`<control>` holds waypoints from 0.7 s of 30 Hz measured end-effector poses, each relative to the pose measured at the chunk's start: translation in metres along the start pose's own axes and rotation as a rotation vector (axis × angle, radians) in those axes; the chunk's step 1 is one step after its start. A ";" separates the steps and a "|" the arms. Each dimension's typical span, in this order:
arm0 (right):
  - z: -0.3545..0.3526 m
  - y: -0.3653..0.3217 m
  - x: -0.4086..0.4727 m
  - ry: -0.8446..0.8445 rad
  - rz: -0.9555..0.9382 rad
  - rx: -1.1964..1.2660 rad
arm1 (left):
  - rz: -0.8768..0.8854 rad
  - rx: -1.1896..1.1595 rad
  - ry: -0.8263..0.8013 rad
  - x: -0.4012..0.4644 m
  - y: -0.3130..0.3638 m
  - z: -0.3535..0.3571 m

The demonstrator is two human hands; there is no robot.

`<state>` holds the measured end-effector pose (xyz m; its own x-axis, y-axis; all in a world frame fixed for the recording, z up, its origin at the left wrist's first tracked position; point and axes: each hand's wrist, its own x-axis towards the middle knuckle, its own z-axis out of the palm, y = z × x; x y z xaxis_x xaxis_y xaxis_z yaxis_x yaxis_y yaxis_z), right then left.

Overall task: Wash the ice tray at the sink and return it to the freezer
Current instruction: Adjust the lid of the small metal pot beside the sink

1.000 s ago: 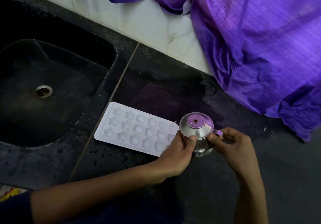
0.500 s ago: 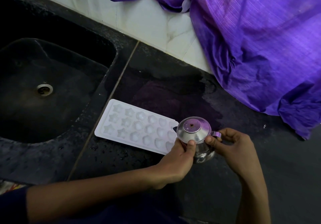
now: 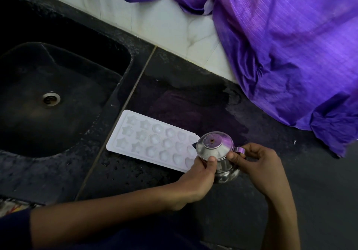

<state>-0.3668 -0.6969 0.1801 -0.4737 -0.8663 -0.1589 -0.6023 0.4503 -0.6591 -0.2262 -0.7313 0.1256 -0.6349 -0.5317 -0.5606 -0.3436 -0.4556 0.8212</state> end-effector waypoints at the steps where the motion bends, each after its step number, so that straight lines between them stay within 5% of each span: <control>1: 0.000 0.000 0.000 -0.005 0.001 0.000 | 0.000 0.003 -0.002 0.000 0.000 0.000; 21: 0.000 0.007 -0.017 -0.031 -0.006 0.233 | 0.103 -0.021 0.054 -0.001 -0.011 0.011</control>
<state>-0.3633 -0.6790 0.1780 -0.4486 -0.8765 -0.1746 -0.4384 0.3861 -0.8116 -0.2291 -0.7182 0.1188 -0.6281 -0.6136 -0.4786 -0.2635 -0.4110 0.8727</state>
